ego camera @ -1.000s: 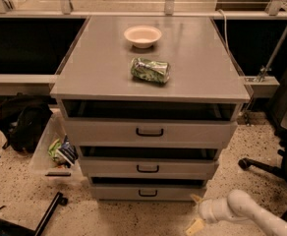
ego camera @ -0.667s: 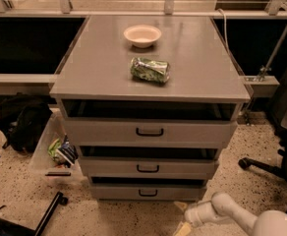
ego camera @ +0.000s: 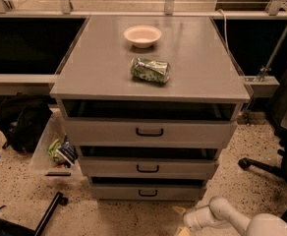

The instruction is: Open bottom drawer

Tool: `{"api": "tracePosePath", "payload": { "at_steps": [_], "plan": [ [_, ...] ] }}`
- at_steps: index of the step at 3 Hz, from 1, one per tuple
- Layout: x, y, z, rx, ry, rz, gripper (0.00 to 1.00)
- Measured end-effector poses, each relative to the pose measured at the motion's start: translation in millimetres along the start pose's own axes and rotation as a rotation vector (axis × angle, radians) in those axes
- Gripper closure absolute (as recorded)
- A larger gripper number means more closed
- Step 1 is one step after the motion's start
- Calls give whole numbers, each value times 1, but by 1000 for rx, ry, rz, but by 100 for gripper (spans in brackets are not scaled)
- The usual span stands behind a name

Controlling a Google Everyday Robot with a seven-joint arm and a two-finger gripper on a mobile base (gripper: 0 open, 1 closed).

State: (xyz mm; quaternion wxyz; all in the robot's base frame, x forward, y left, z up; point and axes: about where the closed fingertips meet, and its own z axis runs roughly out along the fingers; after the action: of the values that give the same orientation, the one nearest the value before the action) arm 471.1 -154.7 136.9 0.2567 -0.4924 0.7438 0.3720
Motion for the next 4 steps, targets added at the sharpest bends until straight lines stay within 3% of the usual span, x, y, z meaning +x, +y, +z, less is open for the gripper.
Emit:
{"api": "tracePosePath", "payload": {
  "at_steps": [1,2,3,4],
  "plan": [
    [-10,13,-7,21,1,-32,0],
    [-30,39,-22,67,4,-99,0],
    [-32,72,-8,19,2,-96,0],
    [-32,72,-7,18,2,-96,0]
  ]
}}
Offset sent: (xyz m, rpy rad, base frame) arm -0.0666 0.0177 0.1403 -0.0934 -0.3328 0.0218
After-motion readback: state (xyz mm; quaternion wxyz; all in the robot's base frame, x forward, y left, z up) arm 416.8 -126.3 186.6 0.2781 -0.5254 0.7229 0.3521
